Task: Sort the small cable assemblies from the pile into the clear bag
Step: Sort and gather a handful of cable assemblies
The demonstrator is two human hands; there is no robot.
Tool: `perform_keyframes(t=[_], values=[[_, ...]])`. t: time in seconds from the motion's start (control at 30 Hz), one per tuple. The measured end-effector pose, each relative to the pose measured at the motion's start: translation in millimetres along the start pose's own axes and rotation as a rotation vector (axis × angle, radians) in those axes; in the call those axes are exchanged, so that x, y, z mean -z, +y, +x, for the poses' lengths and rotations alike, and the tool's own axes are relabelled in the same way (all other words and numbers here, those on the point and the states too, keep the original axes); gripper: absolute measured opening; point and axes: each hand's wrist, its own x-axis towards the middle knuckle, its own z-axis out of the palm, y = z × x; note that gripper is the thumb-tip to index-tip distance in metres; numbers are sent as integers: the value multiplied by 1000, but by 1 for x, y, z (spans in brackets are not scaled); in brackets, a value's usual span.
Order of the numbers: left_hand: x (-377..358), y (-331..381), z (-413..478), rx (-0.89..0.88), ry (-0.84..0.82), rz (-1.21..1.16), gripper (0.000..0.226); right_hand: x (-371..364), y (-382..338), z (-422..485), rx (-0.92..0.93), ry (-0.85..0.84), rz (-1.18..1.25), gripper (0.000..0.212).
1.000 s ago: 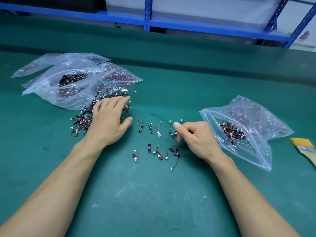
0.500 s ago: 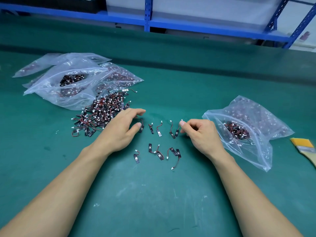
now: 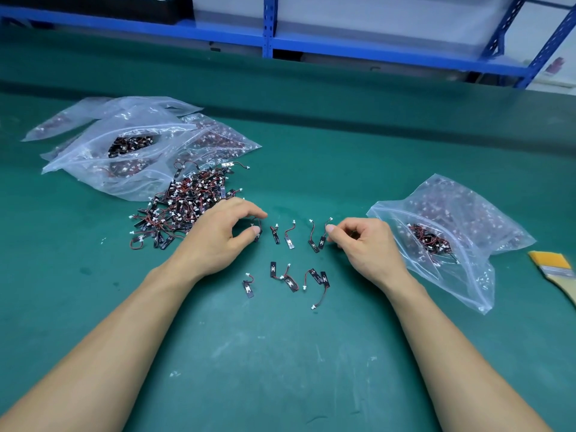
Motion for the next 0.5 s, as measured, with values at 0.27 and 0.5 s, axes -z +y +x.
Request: perform_keyframes(t=[0.27,0.5], values=[[-3,3,0,34,0,-102,22,-1,1,0,-3,-18,-9,31],[-4,-1,1,55,27,-139,28,-1,0,-1,-3,-22,-8,30]])
